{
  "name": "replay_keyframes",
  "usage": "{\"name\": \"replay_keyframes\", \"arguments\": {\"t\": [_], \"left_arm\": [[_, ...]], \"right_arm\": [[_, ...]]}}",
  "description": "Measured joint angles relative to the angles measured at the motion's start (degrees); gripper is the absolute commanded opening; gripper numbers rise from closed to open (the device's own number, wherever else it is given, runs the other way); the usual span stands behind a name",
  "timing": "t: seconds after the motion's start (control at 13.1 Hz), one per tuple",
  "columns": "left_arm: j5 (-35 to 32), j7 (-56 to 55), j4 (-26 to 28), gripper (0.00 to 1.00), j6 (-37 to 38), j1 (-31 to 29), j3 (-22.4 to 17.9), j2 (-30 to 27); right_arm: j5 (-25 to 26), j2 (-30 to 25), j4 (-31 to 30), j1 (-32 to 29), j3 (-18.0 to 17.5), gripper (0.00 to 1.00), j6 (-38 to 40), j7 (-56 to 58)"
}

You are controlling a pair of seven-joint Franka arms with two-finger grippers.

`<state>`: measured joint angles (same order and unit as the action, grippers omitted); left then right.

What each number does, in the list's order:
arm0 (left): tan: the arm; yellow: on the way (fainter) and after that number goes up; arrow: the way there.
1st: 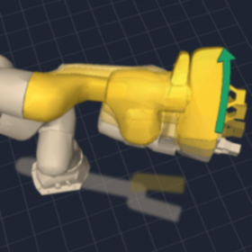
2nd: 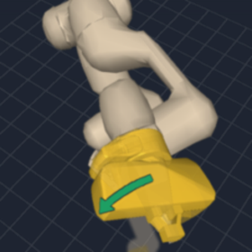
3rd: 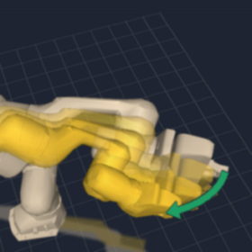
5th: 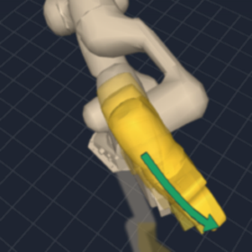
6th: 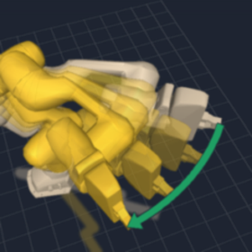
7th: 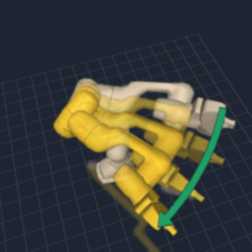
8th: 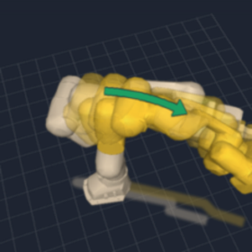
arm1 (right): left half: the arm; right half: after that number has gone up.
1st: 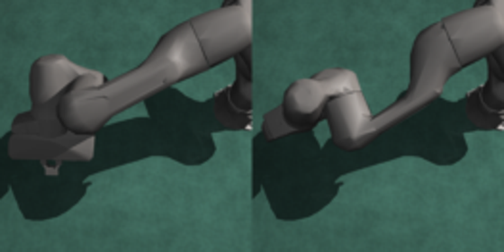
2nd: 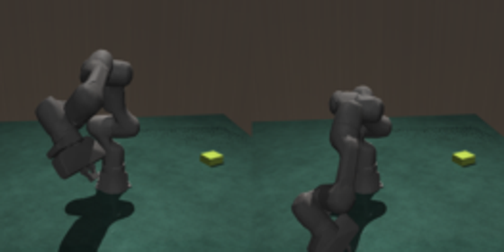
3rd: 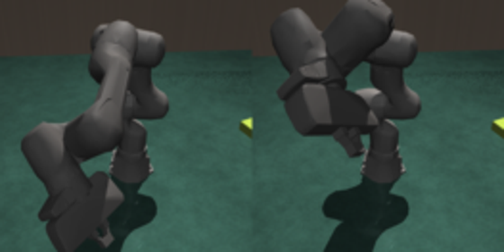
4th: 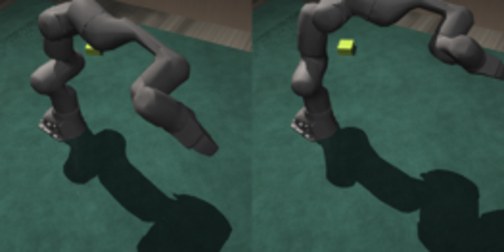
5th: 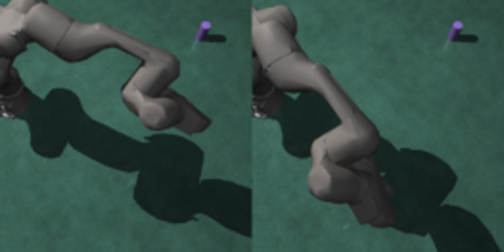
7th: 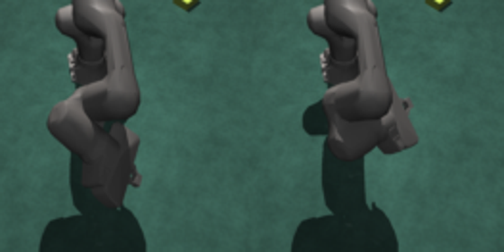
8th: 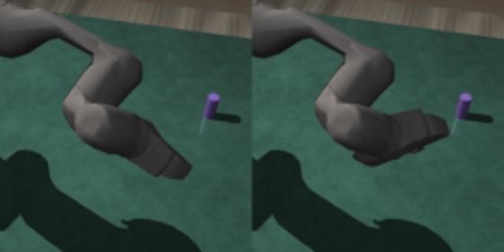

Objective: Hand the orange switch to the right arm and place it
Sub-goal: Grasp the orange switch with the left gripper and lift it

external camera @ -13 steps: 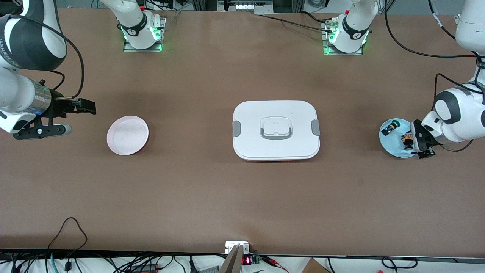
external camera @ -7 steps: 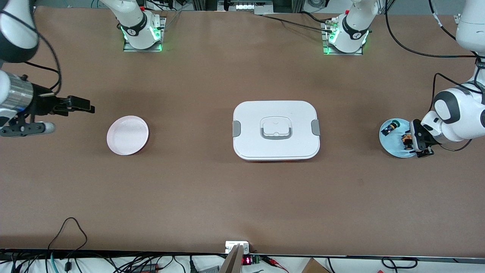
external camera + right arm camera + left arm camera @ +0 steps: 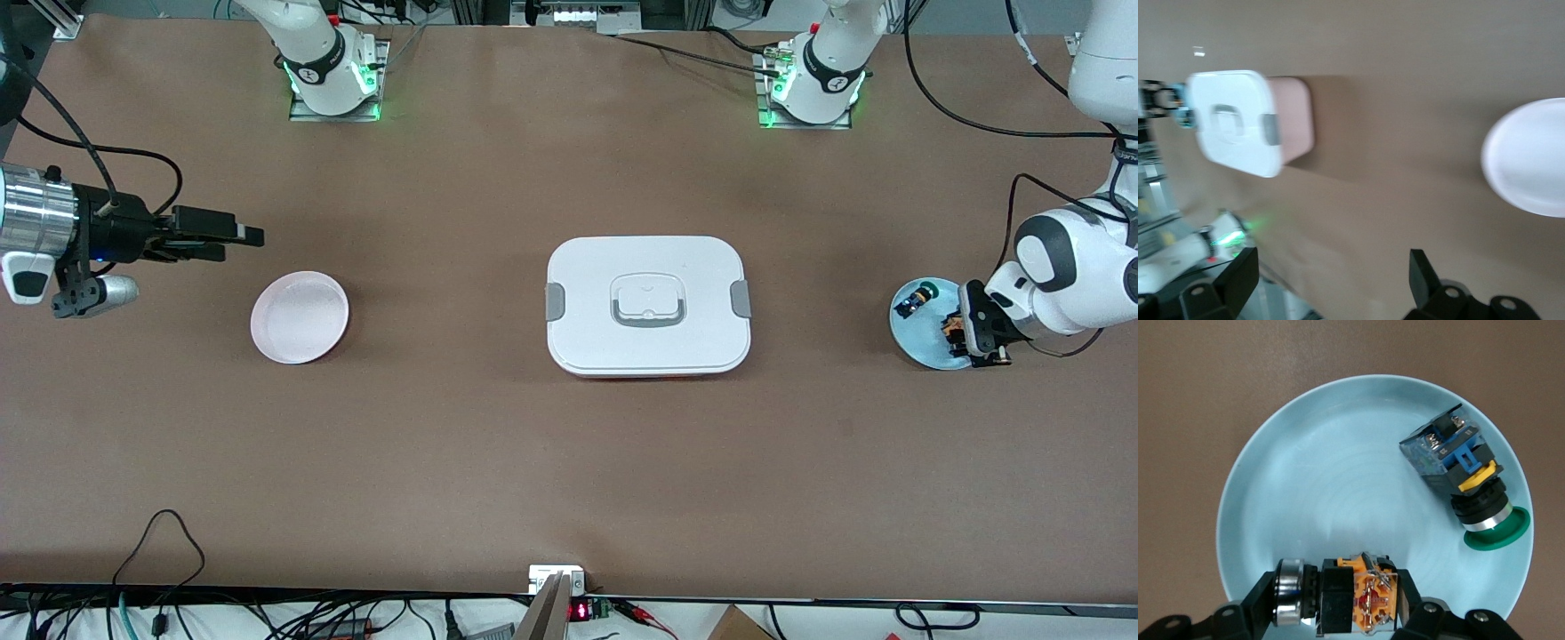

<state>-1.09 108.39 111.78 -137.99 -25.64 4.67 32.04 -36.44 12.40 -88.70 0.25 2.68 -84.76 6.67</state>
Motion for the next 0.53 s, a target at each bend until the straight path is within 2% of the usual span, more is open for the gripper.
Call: {"name": "replay_keyframes", "arguments": {"t": [0.08,0.23,0.53], "left_arm": [[0.49,0.27,-0.7,0.0,1.37,-0.02,0.01,0.0],[3.13,0.95,-3.09,0.0,6.69,-0.28,0.02,0.01],[6.96,1.47,-15.3,0.0,27.22,-0.83,0.24,-0.18]], "right_arm": [[-2.54,0.12,-0.51,0.06,-0.12,1.0,-0.01,0.0],[-6.91,0.72,-1.33,0.34,-0.3,1.0,-0.03,0.0],[-19.59,2.14,-5.13,0.51,-0.31,1.0,-0.33,0.01]]}}
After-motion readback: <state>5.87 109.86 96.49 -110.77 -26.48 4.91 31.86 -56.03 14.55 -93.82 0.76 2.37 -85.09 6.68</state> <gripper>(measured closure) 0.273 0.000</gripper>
